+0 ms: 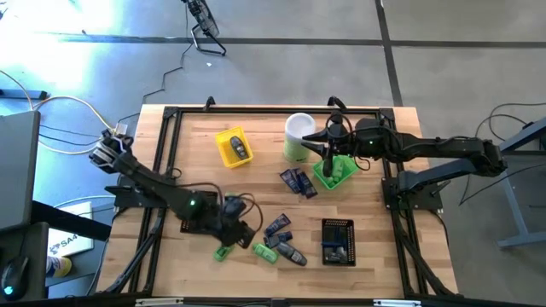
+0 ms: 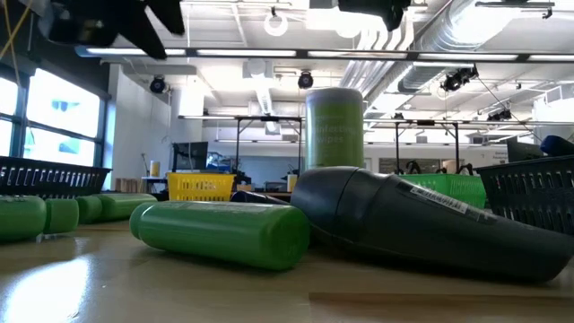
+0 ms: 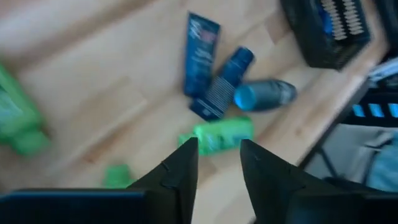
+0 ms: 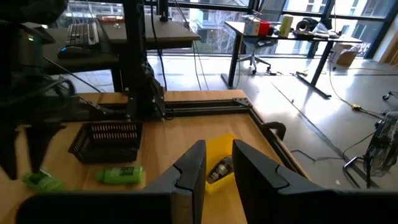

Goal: Pick & Place Travel size toiletries
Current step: Put the shampoo bottle bottle into the green bin

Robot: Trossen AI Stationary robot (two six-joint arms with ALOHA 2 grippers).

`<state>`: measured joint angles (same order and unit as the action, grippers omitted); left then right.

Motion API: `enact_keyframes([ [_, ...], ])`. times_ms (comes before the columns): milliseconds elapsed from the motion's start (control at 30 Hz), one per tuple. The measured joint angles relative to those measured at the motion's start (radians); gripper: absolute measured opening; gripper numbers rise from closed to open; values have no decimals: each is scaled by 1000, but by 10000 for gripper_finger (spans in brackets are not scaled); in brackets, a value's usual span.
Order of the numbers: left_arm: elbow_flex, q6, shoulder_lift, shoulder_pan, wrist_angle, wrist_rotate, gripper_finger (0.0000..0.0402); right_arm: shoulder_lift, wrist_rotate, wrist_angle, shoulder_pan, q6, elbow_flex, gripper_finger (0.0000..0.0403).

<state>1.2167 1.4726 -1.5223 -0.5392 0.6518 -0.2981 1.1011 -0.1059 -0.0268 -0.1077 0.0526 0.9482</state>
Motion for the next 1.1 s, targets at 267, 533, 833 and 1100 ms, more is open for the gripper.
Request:
enact_keyframes([
  [267,7,137,-5,-99,-11,-81,59,0,0,0,0,5,0,71],
  [533,164,85,-72,-116,126,-121,5,0,0,0,0,16,0,71],
  [833,322,107,-198,-116,408,61,3,0,0,2,0,24,0,71],
  [1100,322,103,-221,-116,335,101,3,0,1,1,0,24,0,71],
])
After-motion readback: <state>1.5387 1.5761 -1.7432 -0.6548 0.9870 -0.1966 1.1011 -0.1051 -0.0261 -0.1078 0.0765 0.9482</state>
